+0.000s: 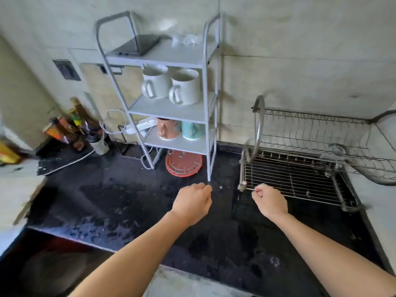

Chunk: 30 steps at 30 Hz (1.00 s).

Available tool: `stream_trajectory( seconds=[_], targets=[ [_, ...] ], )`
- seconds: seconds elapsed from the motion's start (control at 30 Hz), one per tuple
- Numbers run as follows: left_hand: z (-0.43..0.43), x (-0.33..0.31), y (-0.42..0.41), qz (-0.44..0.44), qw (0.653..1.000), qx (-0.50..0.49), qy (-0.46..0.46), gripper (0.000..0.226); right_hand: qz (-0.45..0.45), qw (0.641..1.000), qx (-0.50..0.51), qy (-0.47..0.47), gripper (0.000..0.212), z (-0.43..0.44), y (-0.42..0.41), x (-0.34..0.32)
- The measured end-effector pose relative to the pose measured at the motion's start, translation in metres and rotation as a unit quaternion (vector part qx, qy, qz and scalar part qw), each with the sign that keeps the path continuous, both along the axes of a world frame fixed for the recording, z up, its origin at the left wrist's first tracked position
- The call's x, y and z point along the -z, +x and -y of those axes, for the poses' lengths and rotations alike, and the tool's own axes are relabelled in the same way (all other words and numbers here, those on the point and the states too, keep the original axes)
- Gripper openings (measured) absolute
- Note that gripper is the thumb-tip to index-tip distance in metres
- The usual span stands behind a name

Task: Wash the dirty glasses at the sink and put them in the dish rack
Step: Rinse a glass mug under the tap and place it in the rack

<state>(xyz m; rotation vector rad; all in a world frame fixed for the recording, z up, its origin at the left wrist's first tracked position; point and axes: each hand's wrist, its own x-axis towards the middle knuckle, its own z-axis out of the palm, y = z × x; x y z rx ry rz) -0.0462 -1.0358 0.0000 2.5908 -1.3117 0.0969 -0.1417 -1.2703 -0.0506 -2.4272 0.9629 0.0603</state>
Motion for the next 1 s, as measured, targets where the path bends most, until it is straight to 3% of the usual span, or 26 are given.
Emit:
stream_trajectory(
  seconds=[0.1,0.47,0.7,1.0],
  targets=[
    [-0.098,-0.004,0.016,-0.015,0.994,-0.095,0.06,0.02,0.003,0.997,-0.072,0.006,0.02,-0.088,0.033,-0.006],
    [-0.386,-0.021,0.024,-0.044,0.927,-0.373,0.015,0.019,0.031,0.939,-0.341,0.039,0.026,-0.379,0.148,-0.044],
    [-0.527,-0.016,0.017,-0.051,0.836,-0.545,-0.019,0.022,0.017,0.863,-0.502,0.052,0.024,-0.55,0.227,-0.048],
    [-0.664,0.004,0.063,-0.116,0.726,-0.677,-0.034,0.018,-0.016,0.777,-0.623,0.088,0.032,-0.754,0.324,-0.018]
  ],
)
